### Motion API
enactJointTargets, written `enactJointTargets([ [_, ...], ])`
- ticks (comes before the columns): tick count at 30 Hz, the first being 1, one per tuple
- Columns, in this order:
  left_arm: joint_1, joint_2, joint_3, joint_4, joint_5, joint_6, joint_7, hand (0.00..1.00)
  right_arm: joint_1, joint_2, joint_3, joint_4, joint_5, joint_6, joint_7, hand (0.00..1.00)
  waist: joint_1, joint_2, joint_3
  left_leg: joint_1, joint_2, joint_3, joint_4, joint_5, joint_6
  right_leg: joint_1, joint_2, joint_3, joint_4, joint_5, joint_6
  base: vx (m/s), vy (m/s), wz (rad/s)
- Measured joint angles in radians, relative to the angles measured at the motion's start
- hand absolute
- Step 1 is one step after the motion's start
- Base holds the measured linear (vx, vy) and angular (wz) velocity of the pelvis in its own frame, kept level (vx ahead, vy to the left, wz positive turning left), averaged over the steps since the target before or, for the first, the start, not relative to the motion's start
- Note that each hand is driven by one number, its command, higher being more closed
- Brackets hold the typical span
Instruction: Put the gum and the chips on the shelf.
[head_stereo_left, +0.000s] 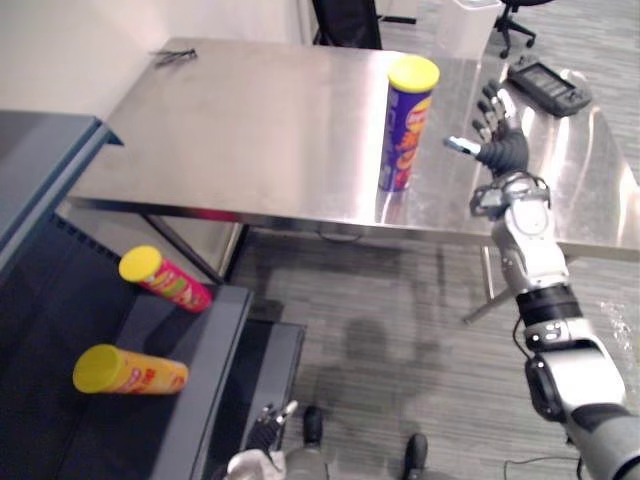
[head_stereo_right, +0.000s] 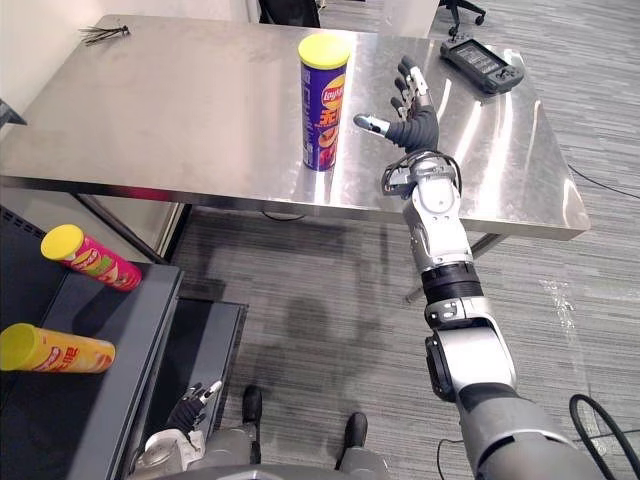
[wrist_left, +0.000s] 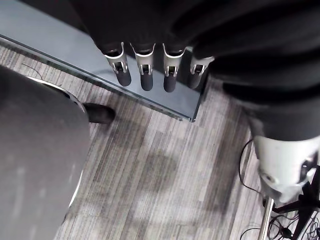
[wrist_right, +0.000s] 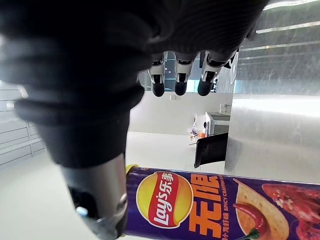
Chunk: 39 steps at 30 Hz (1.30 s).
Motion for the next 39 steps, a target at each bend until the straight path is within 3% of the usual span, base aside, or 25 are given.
enactJointTargets([
  [12, -0.011, -0.005, -0.004, 0.0, -0.001, 0.0, 0.001, 0.0, -0.069, -0.005, 0.009, 0.039, 0.001, 0.007, -0.008, 0.0, 0.019, 0.009, 0.006, -0.027, 0.032, -0.025, 0.0, 0.032, -0.019, 0.002, 0.035, -0.015, -0.032, 0.003, -0.008, -0.05, -0.027, 0.04],
  [22, -0.019, 0.004, -0.023, -0.001, -0.019, 0.0, 0.002, 0.0, -0.109, -0.004, 0.017, 0.123, 0.005, 0.027, -0.009, 0.0, 0.024, -0.003, 0.013, -0.039, 0.03, -0.028, 0.0, 0.033, -0.019, 0.001, 0.036, -0.026, -0.043, 0.003, -0.009, 0.01, -0.001, 0.03],
  [39, -0.03, 0.005, -0.031, -0.027, -0.039, -0.003, 0.005, 0.0, -0.193, 0.005, 0.017, 0.222, 0.005, 0.039, -0.008, 0.0, 0.067, -0.021, 0.032, -0.062, 0.037, -0.038, 0.0, 0.038, -0.024, -0.013, 0.047, -0.032, -0.051, 0.008, -0.016, 0.0, 0.0, 0.0],
])
